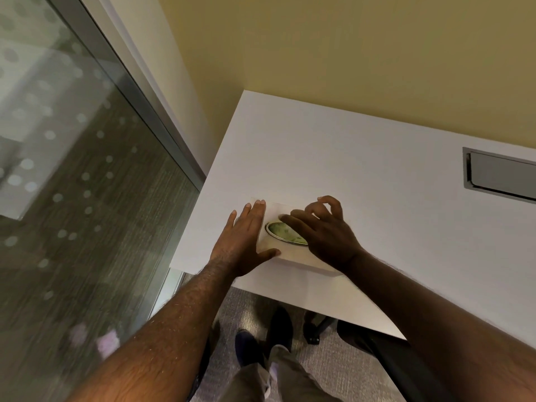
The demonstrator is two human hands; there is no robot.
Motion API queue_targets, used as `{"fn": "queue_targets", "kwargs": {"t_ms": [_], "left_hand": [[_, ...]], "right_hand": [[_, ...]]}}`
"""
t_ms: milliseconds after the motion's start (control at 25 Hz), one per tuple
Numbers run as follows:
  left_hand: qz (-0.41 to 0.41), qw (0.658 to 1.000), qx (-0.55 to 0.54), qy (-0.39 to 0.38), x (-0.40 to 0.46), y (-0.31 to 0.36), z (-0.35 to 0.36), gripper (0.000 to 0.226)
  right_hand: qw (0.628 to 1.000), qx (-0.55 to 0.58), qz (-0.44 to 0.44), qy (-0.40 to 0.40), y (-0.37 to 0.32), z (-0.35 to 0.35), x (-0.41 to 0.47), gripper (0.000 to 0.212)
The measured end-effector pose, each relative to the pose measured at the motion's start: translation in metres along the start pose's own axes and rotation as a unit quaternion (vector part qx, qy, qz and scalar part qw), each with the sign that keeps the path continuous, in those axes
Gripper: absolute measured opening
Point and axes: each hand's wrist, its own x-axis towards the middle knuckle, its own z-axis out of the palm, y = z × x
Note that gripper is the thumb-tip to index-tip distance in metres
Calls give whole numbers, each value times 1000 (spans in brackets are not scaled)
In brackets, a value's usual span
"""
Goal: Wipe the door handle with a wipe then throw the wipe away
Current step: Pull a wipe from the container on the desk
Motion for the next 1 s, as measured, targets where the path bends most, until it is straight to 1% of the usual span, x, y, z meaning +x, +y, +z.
{"fn": "queue_targets", "kwargs": {"t_ms": [120,200,240,280,320,360,400,480,520,560,640,760,840,880,960,1000], "left_hand": [[-25,999,-23,8,-4,8,-5,108],[-37,997,-59,39,-14,14,-14,106],[-40,994,-79,61,-21,16,-20,107],[-47,990,-99,87,-30,17,-26,107],[-58,985,-115,114,-41,15,-33,106],[-71,980,-128,136,-52,12,-40,102],[-89,975,-135,155,-68,7,-46,93],[-121,965,-145,180,-101,-6,-55,68],[-138,960,-151,190,-120,-13,-56,61],[-158,953,-161,200,-139,-19,-56,57],[-204,934,-187,226,-185,-35,-53,52],[-251,899,-249,257,-257,-52,-45,47],[-280,868,-286,293,-313,-56,-39,45],[-293,853,-302,308,-339,-55,-35,44],[-328,829,-313,327,-394,-48,-25,48],[-345,817,-314,339,-427,-42,-16,52]], "right_hand": [[999,30,33,27,-3,-20,17,32],[996,68,48,42,-13,-31,33,28],[993,91,36,60,-21,-33,39,20],[989,124,25,74,-31,-36,47,21],[983,165,16,78,-42,-37,53,35],[974,215,9,66,-53,-39,59,44],[963,266,8,54,-66,-40,68,42],[943,332,6,26,-94,-37,80,28],[937,349,2,14,-110,-35,87,25],[931,366,-10,2,-126,-34,93,27],[921,383,-72,-22,-168,-33,103,35],[906,364,-211,-36,-232,-40,107,44],[889,340,-304,-39,-280,-45,103,41],[883,332,-329,-36,-305,-46,99,37],[871,358,-326,-82,-352,-58,92,28],[860,371,-333,-109,-380,-65,85,30]]}}
